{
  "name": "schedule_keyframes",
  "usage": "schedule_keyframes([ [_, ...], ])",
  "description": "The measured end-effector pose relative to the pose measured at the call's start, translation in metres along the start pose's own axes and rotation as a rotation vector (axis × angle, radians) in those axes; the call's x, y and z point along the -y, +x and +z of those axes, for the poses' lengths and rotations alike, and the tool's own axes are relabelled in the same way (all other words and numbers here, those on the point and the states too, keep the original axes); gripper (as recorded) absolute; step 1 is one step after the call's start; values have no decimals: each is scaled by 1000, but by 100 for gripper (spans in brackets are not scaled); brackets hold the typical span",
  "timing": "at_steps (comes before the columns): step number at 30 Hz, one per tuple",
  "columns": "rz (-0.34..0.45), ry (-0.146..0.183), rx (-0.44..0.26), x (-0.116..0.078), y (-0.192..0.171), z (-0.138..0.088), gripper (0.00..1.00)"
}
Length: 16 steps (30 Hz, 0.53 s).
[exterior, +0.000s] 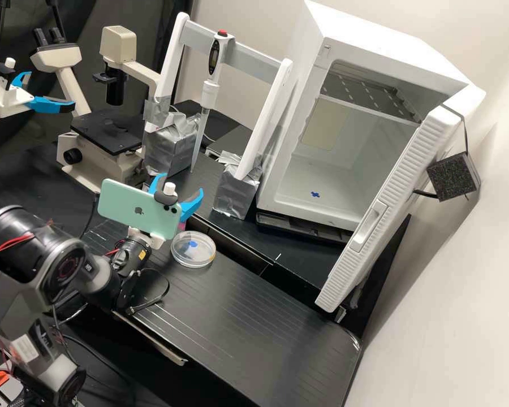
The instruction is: Close the bottle
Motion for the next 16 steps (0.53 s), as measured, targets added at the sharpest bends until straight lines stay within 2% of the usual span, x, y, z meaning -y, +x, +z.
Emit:
schedule_keyframes([
  [5,77,11,39,-12,-7,5,100],
  [9,202,2,124,-21,-13,8,100],
  [11,242,15,147,-25,-16,10,100],
  [16,254,66,152,-28,-21,13,100],
])
